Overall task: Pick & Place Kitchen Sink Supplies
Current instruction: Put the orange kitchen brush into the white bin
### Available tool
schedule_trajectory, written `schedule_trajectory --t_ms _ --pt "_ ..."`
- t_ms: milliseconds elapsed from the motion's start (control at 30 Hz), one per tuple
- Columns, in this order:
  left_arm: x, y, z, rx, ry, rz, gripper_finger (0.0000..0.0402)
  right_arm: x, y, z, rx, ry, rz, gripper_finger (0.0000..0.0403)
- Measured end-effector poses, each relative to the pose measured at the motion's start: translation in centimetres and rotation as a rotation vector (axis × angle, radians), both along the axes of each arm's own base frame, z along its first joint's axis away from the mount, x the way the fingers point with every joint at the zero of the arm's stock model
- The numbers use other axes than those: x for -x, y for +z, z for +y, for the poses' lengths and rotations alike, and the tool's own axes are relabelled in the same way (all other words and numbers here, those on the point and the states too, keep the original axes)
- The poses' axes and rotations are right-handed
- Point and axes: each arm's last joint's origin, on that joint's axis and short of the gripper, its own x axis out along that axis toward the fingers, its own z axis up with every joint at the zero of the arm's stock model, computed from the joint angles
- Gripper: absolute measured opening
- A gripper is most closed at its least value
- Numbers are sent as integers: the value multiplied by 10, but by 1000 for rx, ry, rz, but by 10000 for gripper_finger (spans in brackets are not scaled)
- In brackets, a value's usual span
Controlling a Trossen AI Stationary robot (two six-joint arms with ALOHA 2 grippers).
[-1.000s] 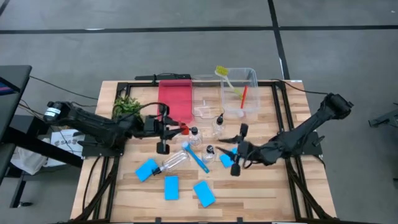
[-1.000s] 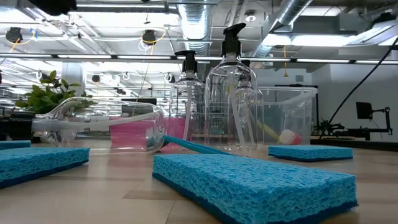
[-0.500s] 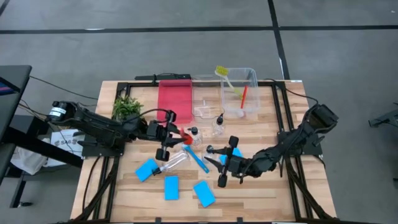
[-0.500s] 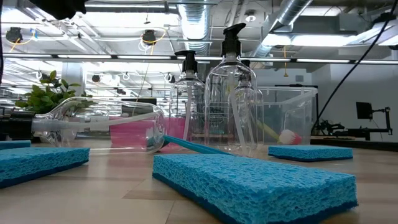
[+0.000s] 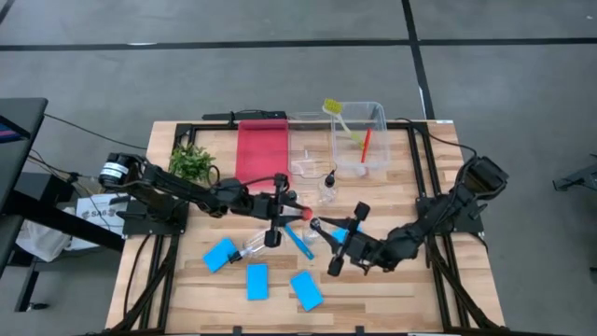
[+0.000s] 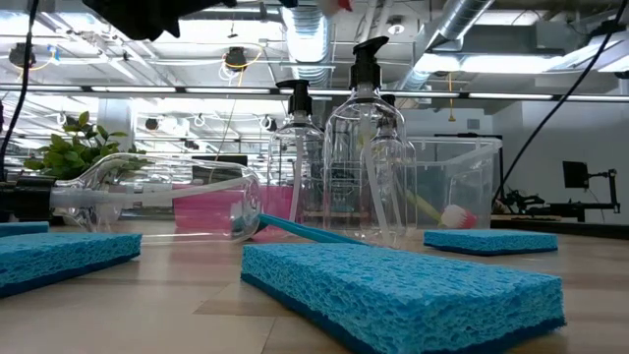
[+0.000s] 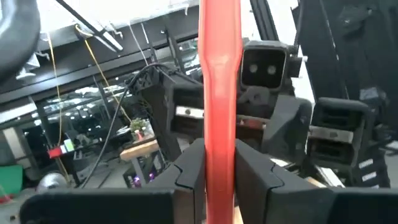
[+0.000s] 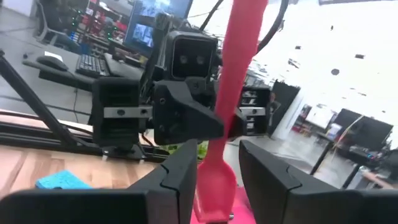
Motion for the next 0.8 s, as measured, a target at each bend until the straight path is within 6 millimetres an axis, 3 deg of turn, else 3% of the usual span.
schedule_trajectory --t_ms 167,533,800 --pt "0 -2 -3 -52 -83 -6 65 7 3 8 44 13 1 133" --pt "-1 -5 -5 -79 -148 -9 65 2 4 1 8 -3 -19 277" --pt "-3 -9 -5 -64 -153 17 65 1 4 4 54 118 -48 297"
